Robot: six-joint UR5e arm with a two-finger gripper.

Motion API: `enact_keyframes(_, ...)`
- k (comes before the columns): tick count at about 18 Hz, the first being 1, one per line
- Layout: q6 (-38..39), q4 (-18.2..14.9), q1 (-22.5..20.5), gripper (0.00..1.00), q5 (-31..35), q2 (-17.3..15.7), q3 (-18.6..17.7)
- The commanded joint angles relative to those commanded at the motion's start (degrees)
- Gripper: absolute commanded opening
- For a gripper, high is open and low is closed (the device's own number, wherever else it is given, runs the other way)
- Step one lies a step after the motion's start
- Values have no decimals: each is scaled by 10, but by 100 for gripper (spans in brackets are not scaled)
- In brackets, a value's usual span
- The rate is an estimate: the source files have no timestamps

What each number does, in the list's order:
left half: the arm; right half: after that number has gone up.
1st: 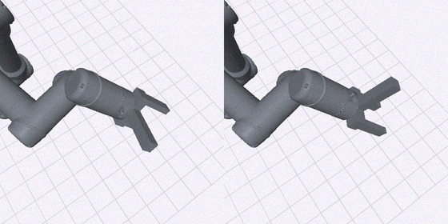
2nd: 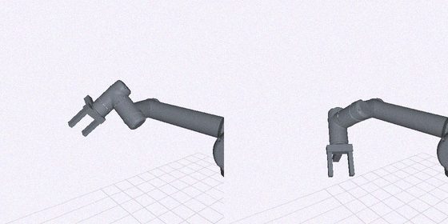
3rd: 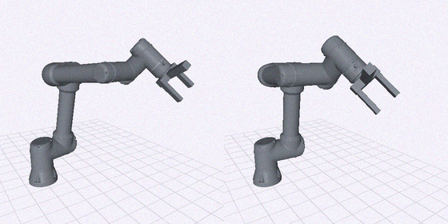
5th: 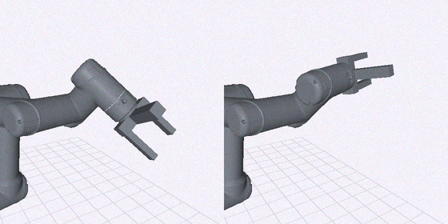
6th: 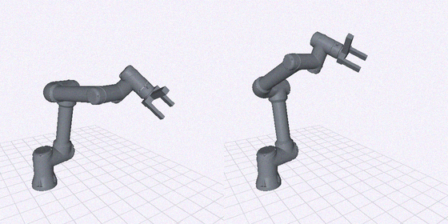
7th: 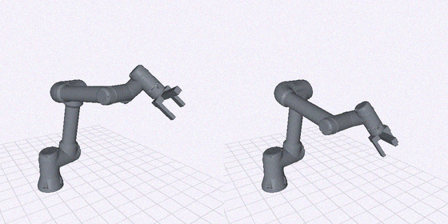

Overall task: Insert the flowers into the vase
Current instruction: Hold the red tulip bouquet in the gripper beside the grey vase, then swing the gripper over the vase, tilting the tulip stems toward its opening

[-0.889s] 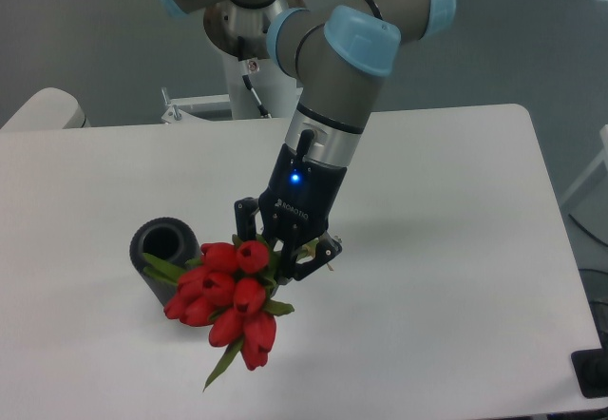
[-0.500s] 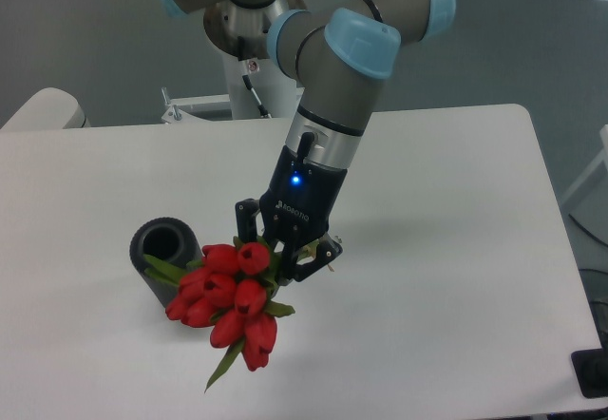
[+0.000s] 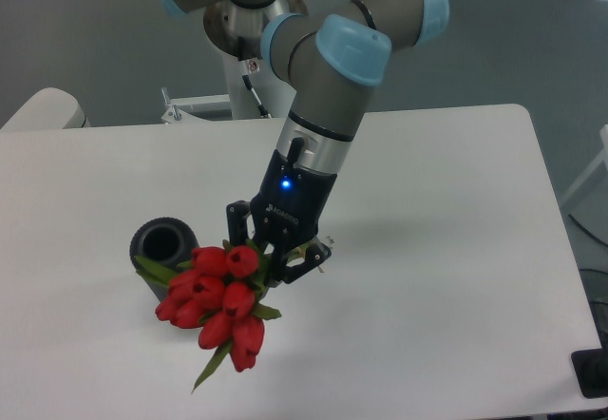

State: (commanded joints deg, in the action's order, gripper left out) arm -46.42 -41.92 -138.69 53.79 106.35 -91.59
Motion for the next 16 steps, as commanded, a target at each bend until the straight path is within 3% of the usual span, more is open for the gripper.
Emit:
enact_keyframes(8, 16, 5, 54, 20, 4, 23, 50)
enact_keyframes(11, 19, 5, 63, 20, -3, 17, 52)
enact_keyframes(16, 53, 7, 53, 20, -104, 18, 58)
